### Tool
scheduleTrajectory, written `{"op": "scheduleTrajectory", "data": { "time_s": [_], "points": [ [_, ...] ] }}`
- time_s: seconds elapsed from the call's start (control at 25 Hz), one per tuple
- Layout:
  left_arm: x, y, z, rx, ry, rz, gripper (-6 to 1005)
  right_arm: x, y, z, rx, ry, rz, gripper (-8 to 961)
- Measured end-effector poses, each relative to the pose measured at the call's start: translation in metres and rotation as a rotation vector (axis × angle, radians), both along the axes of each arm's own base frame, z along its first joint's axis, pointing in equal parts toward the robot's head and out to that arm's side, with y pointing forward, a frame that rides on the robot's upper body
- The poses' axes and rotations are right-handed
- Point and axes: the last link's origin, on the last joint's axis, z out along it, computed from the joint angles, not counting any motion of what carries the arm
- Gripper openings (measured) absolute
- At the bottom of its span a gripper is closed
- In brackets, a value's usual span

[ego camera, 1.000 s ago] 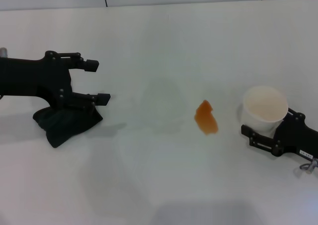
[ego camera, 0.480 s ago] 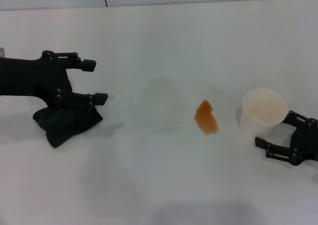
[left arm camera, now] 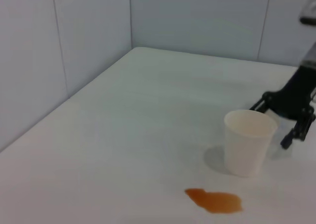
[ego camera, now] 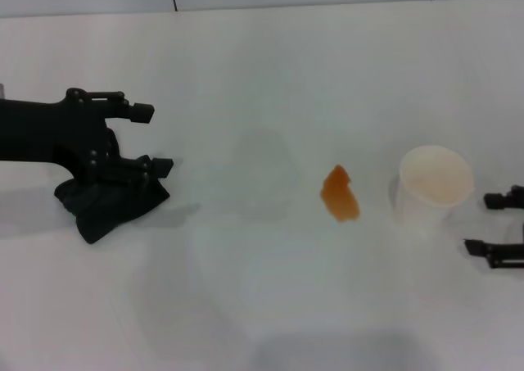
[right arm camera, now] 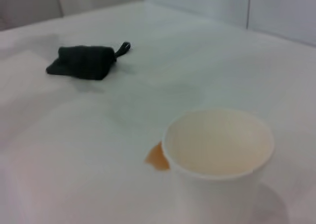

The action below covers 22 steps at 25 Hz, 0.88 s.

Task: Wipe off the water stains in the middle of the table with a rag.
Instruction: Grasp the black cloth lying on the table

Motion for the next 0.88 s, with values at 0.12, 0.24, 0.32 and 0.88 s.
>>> {"op": "scheduleTrajectory", "data": {
  "time_s": [0.12, 0.24, 0.32, 0.88],
  "points": [
    [-0.001, 0.0, 0.0, -0.001, 0.002, 0.003, 875, -0.012, 0.003, 0.018, -0.023, 0.002, 0.016, 825],
    [-0.001, -0.001, 0.0, -0.001, 0.001, 0.009, 875, -0.029, 0.006, 0.043, -0.016, 0.037, 0.052, 824],
    [-0.001, -0.001, 0.001, 0.0, 0.0, 0.014, 875, -0.042, 0.007, 0.057, -0.023, 0.043, 0.072, 823],
    [-0.014, -0.006, 0.021, 0.038, 0.113, 0.143, 875, -0.102, 0.036, 0.063, -0.163, -0.106, 0.146, 820]
  ]
}}
